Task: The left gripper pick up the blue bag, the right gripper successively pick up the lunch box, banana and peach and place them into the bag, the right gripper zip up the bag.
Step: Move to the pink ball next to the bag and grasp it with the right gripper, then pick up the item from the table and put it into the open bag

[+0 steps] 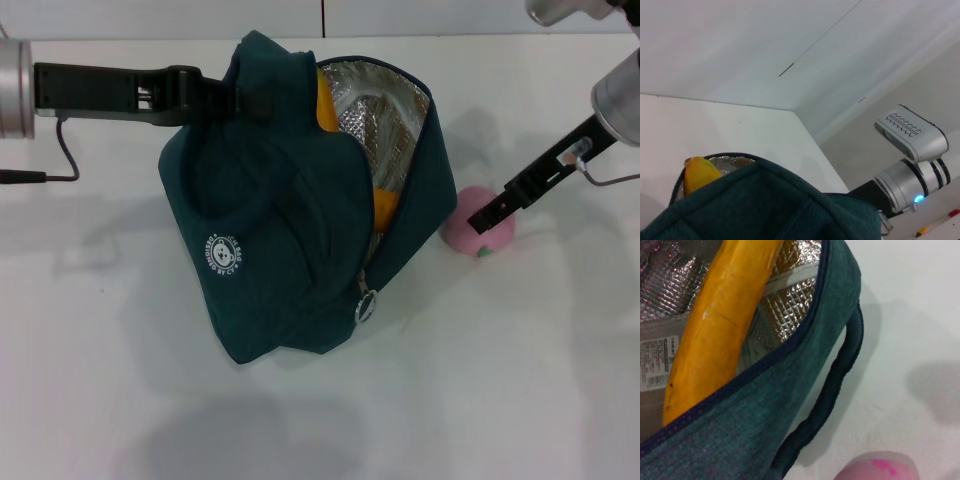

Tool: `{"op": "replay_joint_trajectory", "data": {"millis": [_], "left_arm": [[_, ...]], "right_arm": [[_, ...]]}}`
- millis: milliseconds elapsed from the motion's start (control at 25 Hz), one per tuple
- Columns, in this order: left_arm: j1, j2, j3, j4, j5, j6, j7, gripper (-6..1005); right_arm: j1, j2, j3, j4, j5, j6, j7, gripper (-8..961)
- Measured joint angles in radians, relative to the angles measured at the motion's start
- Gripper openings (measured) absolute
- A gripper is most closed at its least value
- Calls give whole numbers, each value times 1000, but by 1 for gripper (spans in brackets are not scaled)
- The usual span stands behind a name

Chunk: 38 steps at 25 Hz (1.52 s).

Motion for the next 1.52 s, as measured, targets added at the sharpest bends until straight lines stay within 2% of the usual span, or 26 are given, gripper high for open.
{"op": "replay_joint_trajectory", "data": {"millis": [200,640,880,1320,1520], "left_arm": [[0,0,0,0,0,0,0,77],[-8,5,0,-24,0,0,7,78],[-9,7,0,-25,0,0,8,78],[-9,8,-1,-25,0,-2,12,79],[-7,8,-3,-25,0,-2,12,80]], "right_arm": [[-4,3,-48,17,6,42,0,791],[2,5,-53,21,24,52,0,694],[3,3,-65,21,24,54,-2,467],[5,0,-75,12,24,48,-4,247],[-15,-1,-42,-33,26,40,-3,133]]}}
